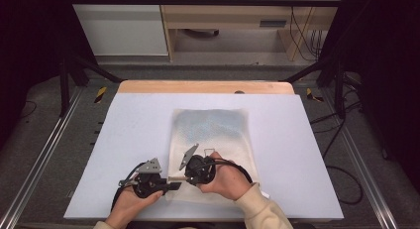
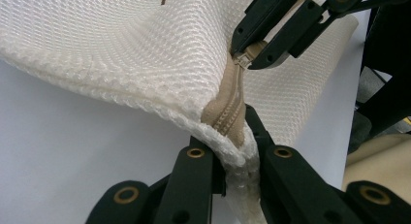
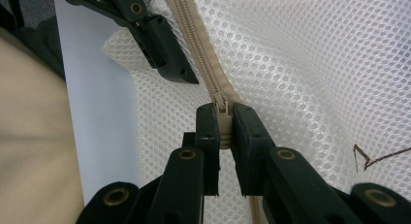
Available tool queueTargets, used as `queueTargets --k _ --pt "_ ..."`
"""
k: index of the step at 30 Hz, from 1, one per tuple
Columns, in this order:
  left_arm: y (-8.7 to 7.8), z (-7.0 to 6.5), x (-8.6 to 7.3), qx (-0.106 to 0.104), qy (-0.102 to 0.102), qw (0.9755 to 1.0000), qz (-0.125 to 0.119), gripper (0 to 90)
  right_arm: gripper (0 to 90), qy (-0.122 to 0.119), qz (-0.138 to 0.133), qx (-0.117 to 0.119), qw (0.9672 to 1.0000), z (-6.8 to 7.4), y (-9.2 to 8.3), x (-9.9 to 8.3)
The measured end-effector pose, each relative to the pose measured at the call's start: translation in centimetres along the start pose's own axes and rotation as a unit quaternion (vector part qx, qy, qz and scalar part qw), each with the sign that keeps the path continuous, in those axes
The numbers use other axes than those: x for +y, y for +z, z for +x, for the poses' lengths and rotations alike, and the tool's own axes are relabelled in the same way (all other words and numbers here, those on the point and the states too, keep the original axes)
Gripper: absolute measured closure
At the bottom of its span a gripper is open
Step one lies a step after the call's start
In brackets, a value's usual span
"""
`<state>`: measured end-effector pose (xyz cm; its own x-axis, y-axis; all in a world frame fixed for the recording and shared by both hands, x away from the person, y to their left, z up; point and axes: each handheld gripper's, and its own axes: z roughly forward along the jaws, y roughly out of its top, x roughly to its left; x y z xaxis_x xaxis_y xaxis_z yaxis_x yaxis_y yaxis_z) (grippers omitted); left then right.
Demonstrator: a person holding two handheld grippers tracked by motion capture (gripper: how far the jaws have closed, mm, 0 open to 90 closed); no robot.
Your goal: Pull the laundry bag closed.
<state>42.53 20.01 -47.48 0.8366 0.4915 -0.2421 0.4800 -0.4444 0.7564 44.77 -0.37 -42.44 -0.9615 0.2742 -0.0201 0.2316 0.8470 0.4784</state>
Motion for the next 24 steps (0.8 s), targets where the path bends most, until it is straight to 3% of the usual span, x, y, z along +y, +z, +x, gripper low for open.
queueTargets --k 24 --pt "0.0 0.0 -0.1 0.001 -0.002 1.0 0.0 84.3 82.0 0.018 -0.003 -0.005 0.9998 -0.2 -0.9 -2.3"
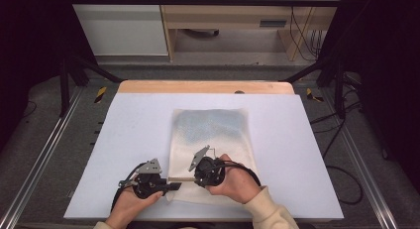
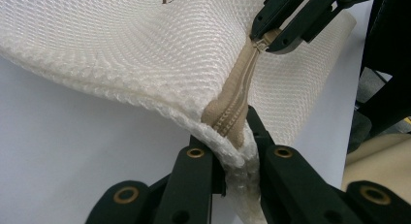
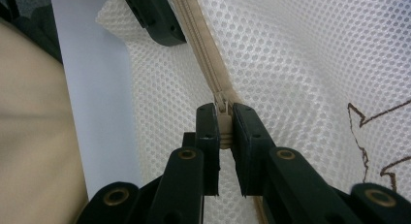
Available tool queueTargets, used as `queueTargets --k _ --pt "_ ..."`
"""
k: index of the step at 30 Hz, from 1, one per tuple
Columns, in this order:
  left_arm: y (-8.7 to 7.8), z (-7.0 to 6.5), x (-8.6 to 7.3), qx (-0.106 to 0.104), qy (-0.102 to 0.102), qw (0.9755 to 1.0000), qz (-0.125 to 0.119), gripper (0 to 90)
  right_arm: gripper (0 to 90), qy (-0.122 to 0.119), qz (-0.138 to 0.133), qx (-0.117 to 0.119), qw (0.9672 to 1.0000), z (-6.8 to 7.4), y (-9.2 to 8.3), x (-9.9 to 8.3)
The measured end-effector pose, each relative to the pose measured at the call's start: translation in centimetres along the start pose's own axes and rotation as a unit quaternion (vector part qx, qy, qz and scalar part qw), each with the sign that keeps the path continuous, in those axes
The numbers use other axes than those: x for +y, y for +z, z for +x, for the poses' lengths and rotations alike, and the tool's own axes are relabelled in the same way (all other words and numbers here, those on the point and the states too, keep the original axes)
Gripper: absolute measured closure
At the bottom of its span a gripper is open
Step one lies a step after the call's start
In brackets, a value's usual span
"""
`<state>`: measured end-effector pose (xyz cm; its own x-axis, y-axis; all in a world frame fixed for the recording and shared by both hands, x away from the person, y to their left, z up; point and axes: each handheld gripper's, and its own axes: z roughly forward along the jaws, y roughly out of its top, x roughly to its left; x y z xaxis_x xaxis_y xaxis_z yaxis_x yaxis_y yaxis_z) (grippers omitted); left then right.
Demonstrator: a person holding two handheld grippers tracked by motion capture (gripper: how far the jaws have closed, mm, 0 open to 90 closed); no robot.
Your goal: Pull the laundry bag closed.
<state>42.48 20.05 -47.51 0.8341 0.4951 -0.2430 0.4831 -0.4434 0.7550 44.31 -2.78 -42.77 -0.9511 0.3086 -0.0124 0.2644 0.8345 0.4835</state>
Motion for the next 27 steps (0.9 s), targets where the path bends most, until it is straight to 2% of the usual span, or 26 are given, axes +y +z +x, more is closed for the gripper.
queueTargets --k 27 --pt "-0.1 0.1 -0.1 0.002 -0.002 1.0 0.0 84.1 82.0 0.021 -0.006 -0.004 0.9998 -0.4 -0.9 -1.8"
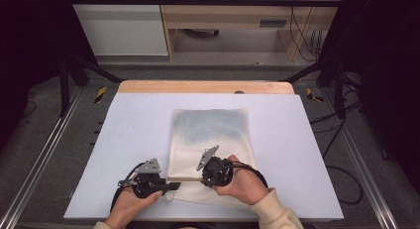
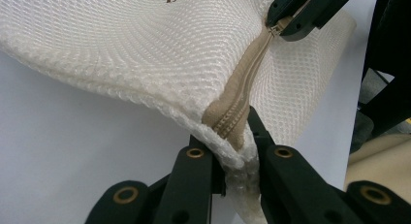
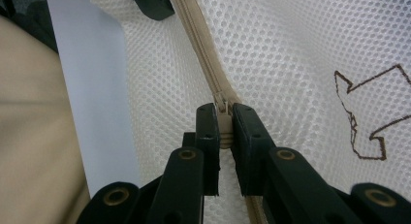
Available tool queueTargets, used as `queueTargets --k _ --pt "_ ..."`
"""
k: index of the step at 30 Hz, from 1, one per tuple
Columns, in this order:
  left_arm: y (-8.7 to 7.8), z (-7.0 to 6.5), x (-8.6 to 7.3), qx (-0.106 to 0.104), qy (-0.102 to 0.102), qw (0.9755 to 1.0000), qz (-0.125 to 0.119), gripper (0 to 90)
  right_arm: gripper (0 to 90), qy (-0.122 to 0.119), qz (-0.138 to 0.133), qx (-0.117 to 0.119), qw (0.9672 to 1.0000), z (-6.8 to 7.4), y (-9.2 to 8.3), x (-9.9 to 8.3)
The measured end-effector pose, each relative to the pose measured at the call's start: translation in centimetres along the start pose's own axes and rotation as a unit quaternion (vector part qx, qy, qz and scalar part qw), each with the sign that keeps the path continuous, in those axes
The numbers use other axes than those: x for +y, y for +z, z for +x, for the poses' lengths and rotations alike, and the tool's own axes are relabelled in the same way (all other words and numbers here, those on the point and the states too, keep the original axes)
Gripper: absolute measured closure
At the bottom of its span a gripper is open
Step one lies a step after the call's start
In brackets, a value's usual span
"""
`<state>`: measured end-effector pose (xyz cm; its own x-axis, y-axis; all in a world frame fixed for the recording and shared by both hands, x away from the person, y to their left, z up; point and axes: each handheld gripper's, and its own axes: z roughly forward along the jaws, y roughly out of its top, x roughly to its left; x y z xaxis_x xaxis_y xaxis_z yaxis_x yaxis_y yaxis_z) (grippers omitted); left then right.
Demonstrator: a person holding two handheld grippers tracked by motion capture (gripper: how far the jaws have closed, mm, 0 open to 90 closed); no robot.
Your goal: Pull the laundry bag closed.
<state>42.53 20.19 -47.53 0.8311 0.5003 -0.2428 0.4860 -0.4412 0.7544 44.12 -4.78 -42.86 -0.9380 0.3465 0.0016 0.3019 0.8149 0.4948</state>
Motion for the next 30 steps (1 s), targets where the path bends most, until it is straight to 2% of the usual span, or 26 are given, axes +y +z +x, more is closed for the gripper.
queueTargets --k 30 --pt "-0.1 -0.1 0.1 0.003 0.003 1.0 -0.003 84.1 81.9 0.021 -0.004 -0.016 0.9996 -0.7 -1.3 -1.9"
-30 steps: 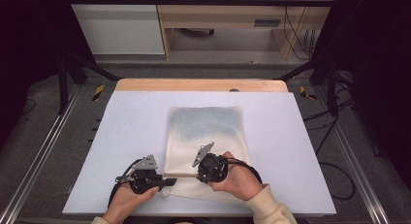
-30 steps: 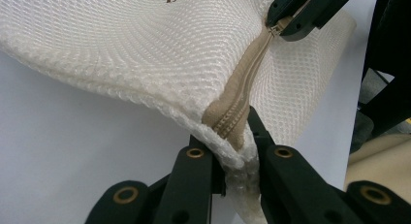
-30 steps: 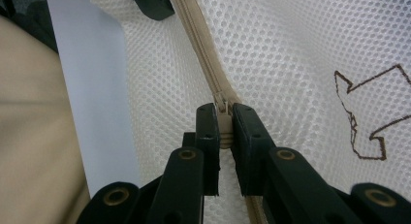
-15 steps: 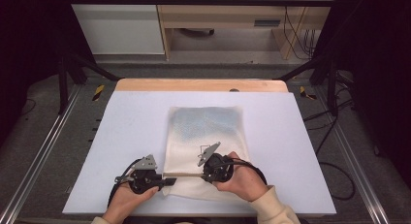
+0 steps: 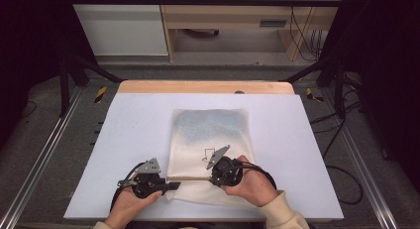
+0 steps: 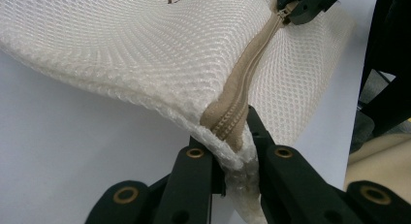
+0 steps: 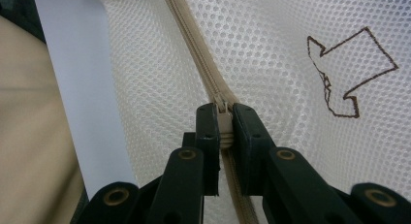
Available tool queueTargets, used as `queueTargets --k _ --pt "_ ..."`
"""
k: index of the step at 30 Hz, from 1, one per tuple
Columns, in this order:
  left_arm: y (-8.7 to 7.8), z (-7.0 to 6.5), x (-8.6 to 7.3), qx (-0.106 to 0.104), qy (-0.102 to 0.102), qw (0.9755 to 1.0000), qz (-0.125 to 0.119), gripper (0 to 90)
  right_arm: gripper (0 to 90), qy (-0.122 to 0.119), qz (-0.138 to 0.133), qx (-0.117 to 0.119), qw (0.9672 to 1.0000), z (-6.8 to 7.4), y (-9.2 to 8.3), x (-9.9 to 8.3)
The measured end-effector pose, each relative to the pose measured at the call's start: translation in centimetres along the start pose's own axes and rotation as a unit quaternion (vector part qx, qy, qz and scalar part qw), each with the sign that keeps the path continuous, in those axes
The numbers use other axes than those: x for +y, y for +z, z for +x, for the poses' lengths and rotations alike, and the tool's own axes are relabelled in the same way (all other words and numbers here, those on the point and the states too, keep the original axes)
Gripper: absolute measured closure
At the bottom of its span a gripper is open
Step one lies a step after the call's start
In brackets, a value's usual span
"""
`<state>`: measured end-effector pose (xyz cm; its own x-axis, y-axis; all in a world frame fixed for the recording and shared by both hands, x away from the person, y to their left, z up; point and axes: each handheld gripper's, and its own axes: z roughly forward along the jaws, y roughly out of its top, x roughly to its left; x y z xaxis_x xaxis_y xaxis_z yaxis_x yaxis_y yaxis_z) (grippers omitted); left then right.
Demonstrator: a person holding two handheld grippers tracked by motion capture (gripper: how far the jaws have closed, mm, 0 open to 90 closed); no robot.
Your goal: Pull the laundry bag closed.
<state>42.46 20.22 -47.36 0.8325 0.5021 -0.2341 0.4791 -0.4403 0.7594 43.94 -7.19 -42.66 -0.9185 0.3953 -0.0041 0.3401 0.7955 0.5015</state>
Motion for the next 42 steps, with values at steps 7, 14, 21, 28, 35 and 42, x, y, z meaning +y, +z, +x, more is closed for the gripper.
queueTargets --k 7,14,21,28,35,42 --pt "0.0 0.0 0.0 0.0 0.002 1.0 0.0 84.2 81.9 0.005 -0.003 -0.004 1.0 -0.2 -0.5 -0.6" --pt "0.1 -0.1 0.0 0.0 0.004 1.0 0.002 84.2 81.9 0.016 -0.007 -0.004 0.9998 -0.3 -0.7 -1.2" --pt "0.1 -0.2 0.0 0.001 0.005 1.0 0.001 84.2 81.9 0.02 -0.007 -0.005 0.9998 -0.3 -0.9 -1.4" --pt "0.1 -0.2 0.1 0.001 0.006 1.0 0.0 84.2 81.9 0.023 -0.011 -0.011 0.9996 -0.5 -1.2 -1.8" --pt "0.1 -0.1 0.0 0.0 0.006 1.0 -0.003 84.2 81.9 0.025 -0.012 -0.013 0.9995 -0.6 -1.3 -2.0" --pt "0.2 -0.1 0.0 -0.004 0.008 1.0 -0.002 84.3 81.9 0.029 -0.013 -0.01 0.9994 -0.8 -1.5 -2.3"
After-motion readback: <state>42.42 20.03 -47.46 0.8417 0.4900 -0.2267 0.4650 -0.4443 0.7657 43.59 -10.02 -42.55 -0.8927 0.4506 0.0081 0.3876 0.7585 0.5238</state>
